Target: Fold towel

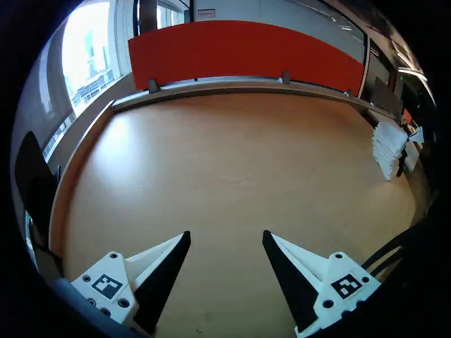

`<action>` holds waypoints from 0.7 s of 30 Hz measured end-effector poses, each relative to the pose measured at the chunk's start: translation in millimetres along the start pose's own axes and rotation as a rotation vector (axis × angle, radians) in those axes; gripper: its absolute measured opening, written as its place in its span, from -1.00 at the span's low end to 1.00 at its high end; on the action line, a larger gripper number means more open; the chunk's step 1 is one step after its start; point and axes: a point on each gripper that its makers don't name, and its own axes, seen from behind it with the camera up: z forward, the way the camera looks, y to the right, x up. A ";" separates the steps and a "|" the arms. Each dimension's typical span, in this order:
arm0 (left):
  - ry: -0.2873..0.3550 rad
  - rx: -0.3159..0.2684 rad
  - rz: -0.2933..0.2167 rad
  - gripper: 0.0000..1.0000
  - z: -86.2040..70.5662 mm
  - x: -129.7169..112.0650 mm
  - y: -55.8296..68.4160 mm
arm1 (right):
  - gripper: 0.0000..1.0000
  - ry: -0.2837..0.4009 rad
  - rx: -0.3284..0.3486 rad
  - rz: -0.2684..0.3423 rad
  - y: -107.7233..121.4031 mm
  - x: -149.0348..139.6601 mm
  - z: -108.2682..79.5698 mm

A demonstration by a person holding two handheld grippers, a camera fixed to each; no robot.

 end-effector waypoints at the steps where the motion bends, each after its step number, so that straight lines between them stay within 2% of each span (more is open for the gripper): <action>1: -0.001 0.000 0.001 0.90 0.1 -0.4 -0.2 | -0.93 0.000 0.000 0.004 -0.4 -1.4 0.6; 11: -0.001 0.005 0.007 0.90 -1.3 0.2 -1.6 | -0.92 -0.014 -0.016 0.021 0.9 -10.8 7.7; 15: -0.002 0.008 0.006 0.90 -2.0 -0.5 -3.0 | -0.84 -0.030 -0.027 0.031 3.3 -16.5 10.8; 17: -0.002 0.009 0.006 0.90 -2.1 -0.6 -3.9 | -0.70 -0.041 -0.031 0.030 3.8 -20.7 11.3; 19: -0.003 0.011 0.008 0.89 -2.3 -0.7 -4.4 | -0.37 -0.053 -0.038 0.027 5.2 -25.7 11.2; 21: -0.003 0.011 0.009 0.90 -2.5 -0.8 -4.7 | -0.13 -0.064 -0.045 0.023 6.9 -30.4 10.9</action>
